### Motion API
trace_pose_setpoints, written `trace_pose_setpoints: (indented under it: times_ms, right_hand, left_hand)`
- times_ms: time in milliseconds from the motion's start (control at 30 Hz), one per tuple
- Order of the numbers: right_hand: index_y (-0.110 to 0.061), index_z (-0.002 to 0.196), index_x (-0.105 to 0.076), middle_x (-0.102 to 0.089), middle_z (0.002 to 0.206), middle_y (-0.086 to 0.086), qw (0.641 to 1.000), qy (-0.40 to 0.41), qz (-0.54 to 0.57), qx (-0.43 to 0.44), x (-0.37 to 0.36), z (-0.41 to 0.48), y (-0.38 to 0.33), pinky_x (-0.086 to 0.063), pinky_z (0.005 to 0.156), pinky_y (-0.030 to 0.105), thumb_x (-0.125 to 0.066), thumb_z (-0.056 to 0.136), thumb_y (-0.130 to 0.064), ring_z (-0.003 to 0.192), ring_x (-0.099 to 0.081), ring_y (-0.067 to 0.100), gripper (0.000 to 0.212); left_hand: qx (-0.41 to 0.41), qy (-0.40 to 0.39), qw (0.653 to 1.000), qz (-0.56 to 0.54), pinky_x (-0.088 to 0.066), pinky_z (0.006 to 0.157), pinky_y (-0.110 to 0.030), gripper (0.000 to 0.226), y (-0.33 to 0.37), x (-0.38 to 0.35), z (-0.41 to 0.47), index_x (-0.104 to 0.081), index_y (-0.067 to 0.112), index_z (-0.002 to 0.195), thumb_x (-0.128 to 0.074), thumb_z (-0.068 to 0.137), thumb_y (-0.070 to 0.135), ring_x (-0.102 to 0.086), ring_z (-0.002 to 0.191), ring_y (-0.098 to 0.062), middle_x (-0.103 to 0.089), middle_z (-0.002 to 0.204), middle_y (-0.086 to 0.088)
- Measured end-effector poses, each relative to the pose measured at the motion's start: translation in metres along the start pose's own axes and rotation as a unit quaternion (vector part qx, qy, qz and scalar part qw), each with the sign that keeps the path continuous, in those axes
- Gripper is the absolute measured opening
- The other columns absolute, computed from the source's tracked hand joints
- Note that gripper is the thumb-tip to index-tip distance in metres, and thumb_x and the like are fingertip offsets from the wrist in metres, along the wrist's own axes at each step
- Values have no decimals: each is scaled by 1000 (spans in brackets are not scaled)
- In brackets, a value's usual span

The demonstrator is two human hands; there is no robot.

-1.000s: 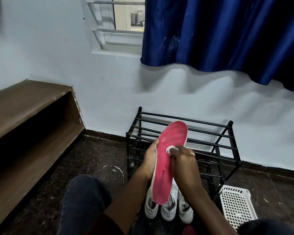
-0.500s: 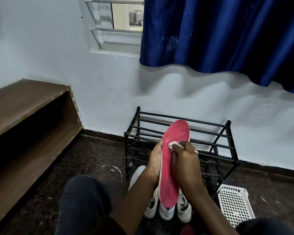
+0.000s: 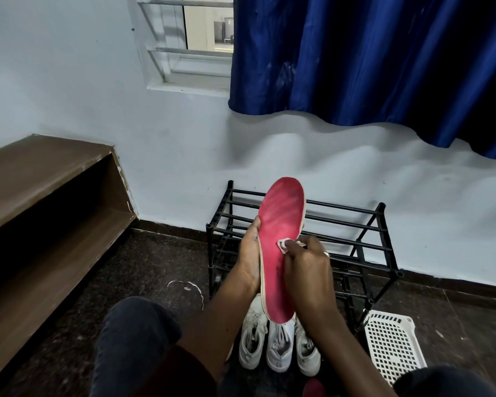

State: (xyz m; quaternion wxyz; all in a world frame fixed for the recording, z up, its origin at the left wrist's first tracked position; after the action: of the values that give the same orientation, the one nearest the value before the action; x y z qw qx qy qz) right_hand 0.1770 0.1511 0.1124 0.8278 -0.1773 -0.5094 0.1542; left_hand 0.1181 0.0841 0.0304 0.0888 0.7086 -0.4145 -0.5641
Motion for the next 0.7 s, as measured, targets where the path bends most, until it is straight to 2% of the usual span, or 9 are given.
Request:
trace_pose_setpoints:
  times_ms: [67,167,267,300,367,467,533,600,700]
  right_hand:
    - [-2,90,-72,-63,92,21,1000,13,17,19,-7,-8,-8,-54,60,32,-64,73,6,73,-64,37,21]
    - [-7,87,-74,-64,86,13,995,4,81,51,-14,-19,-13,-48,65,24,-57,72,-3,71,-64,28,23]
    - [-11,81,-76,-65,79,5,985,-45,155,56,-15,-17,-12,-36,71,3,-56,70,-6,69,-61,12,23]
    - [-11,80,-76,-65,79,5,985,-51,156,59,-14,-13,-11,-35,71,3,-55,70,-8,69,-62,12,23]
    - [-10,81,-76,-65,81,8,989,-41,122,69,-12,-4,-9,-39,70,13,-55,71,-8,66,-64,20,23]
    - [-10,83,-75,-64,80,10,993,-19,92,74,-8,9,-8,-40,63,21,-57,72,-4,64,-63,25,22]
    - [-9,82,-75,-64,80,9,990,-25,108,91,-9,10,-12,-38,65,14,-57,72,-1,65,-63,22,21]
    - [-9,82,-75,-65,83,6,983,-39,141,113,-11,4,-15,-33,72,0,-55,72,-2,70,-62,14,23]
    - [-13,76,-74,-66,86,1,968,-85,177,155,-13,-17,-22,-36,77,2,-51,73,-7,77,-60,7,24]
  left_hand:
    - [-2,1,1000,8,-54,62,-26,53,1,2,2,-62,4,96,-29,98,46,-68,61,-20,-70,72,-12]
    - [-8,-3,1000,-2,-56,56,-24,51,2,8,7,-59,3,96,-27,99,43,-68,59,-20,-70,71,-12]
    - [-8,-5,1000,-18,-56,53,-25,53,0,15,8,-63,2,91,-27,100,40,-68,57,-20,-70,69,-13]
    - [-7,-13,1000,-25,-56,54,-26,58,-2,15,8,-68,2,86,-27,99,41,-69,59,-21,-70,70,-14]
    - [2,-25,999,-37,-58,58,-28,66,-9,12,6,-75,2,76,-27,98,42,-70,63,-23,-70,73,-15]
    - [19,-23,999,-40,-58,64,-28,66,-19,7,0,-76,1,78,-27,98,41,-70,70,-23,-71,79,-15]
    - [19,-31,999,-20,-58,61,-26,69,-19,5,0,-75,1,73,-25,100,39,-70,67,-22,-71,75,-14]
    - [15,-33,999,-8,-55,50,-23,71,-13,2,2,-73,0,61,-25,100,34,-69,57,-19,-70,66,-13]
    - [23,-21,999,-19,-53,46,-22,73,-9,10,8,-73,3,57,-24,101,34,-67,53,-19,-70,64,-12]
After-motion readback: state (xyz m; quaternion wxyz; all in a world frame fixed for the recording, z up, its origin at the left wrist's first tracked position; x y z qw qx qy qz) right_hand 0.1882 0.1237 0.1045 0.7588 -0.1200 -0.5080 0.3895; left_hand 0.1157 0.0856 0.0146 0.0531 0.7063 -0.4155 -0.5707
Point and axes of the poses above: each hand's wrist, its own z-axis towards the middle knuckle, its own x-axis out of the back of the hand, y = z × x, the point moved 9 cm from there along z, towards the middle knuckle
